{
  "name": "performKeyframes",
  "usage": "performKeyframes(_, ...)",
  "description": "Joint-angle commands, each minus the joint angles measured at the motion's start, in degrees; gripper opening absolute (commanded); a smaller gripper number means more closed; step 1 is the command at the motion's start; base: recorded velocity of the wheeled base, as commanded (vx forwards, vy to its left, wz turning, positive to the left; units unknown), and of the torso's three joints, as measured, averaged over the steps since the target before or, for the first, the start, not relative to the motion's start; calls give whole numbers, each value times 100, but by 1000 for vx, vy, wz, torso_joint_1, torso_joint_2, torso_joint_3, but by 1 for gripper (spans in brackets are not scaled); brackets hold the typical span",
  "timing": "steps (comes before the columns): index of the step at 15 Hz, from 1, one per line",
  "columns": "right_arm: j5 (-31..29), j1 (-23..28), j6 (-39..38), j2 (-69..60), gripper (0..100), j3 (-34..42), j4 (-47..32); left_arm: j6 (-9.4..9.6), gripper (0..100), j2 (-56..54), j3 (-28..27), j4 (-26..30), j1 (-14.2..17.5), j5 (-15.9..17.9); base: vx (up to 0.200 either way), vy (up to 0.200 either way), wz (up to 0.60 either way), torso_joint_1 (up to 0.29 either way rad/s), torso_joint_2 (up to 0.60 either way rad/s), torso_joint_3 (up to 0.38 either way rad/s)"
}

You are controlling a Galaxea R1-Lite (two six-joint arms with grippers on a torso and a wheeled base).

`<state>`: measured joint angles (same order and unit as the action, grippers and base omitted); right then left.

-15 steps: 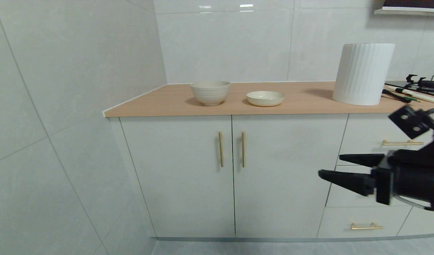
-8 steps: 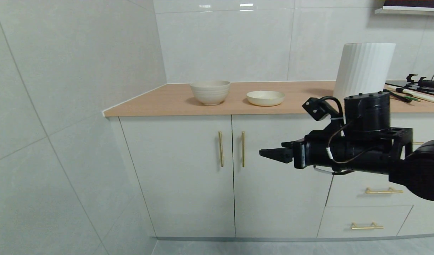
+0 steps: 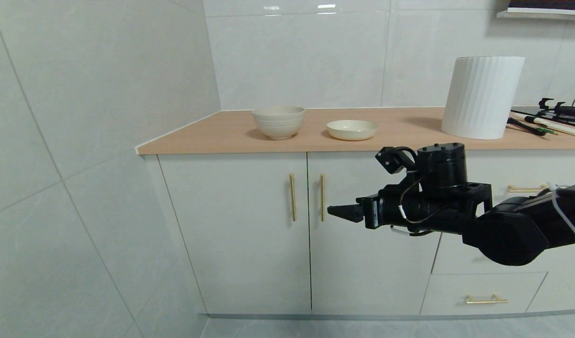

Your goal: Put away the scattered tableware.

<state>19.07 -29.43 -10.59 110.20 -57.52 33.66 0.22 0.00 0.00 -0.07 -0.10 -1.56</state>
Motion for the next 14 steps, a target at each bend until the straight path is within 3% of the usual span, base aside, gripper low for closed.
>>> performKeyframes(1, -8, -2, -57, 335, 100, -14, 334, -4, 100, 0, 0, -1, 1, -2, 200, 0, 0, -7, 2, 12)
performKeyframes(3, -8, -2, -136, 388, 100, -120, 343, -22, 100, 0, 0, -1, 1, -2, 200, 0, 0, 2, 0, 2)
performKeyframes(8, 150, -10, -1199, 625, 100, -524, 299, -31, 100, 0, 0, -1, 1, -11, 0, 0, 0, 0, 0, 0)
performKeyframes(14, 124, -160, -1235, 1170, 100, -752, 457, -31, 100, 0, 0, -1, 10, -11, 0, 0, 0, 0, 0, 0)
